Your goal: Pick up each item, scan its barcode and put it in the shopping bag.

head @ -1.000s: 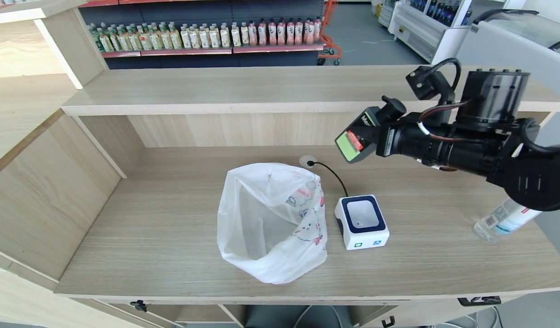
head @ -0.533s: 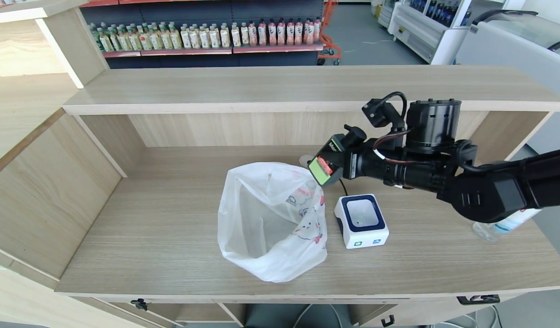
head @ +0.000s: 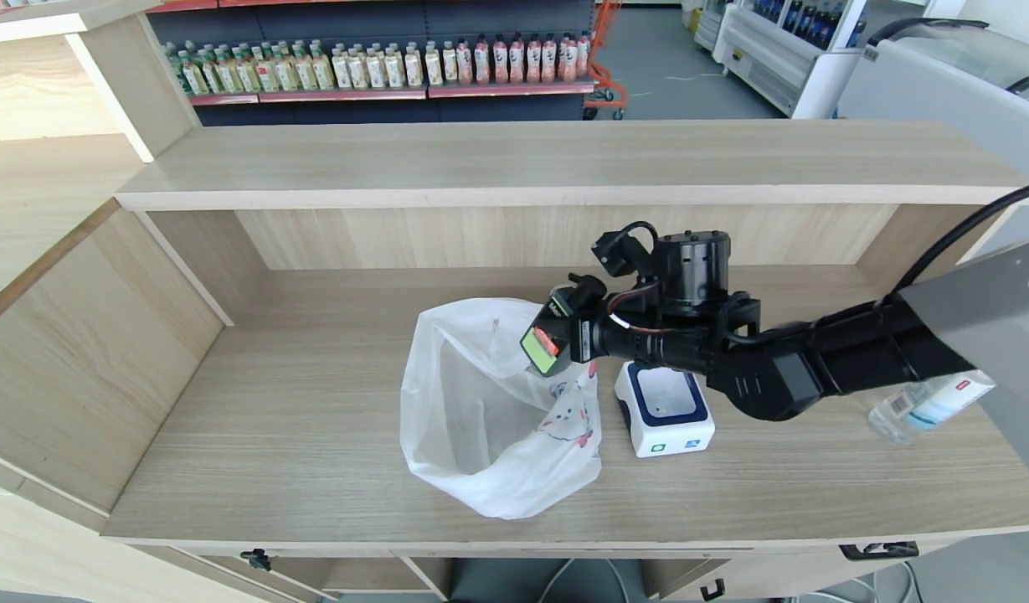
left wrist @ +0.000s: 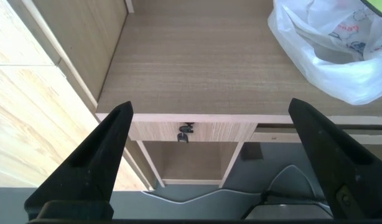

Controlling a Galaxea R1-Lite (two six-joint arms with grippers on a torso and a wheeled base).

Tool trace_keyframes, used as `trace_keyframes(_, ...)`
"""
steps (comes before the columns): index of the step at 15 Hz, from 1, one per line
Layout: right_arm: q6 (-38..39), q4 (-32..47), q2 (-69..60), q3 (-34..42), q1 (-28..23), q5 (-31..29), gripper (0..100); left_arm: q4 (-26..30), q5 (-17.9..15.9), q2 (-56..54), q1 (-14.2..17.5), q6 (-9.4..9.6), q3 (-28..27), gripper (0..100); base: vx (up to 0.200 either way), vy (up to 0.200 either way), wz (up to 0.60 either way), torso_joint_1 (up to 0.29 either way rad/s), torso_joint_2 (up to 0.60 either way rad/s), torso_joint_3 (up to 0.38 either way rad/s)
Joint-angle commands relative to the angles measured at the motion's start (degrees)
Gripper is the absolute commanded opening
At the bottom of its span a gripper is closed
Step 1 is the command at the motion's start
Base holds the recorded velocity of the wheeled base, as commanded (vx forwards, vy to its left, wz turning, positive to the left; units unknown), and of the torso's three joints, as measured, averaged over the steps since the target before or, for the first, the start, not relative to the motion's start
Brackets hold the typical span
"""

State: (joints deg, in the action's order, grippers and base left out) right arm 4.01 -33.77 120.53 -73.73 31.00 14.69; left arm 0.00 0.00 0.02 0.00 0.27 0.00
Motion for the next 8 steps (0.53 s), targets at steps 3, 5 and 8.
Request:
trace_keyframes(3,-5.33,0.02,7.79,-4.93,0.82,-0.10,0,0.00,0.00,-0.02,0.00,0.00,0.00,100,0.000,0.000,0.00,0.000,0.00,0.000)
trace_keyframes(5,-8.67,0.02,9.37,-4.93,0.64,-0.19,0,0.00,0.00,-0.02,0.00,0.00,0.00,100,0.000,0.000,0.00,0.000,0.00,0.000)
trace_keyframes(8,-11.48,-0.86,11.66,-5.20,0.64,-0.19,0,0.00,0.00,-0.02,0.00,0.00,0.00,100,0.000,0.000,0.00,0.000,0.00,0.000)
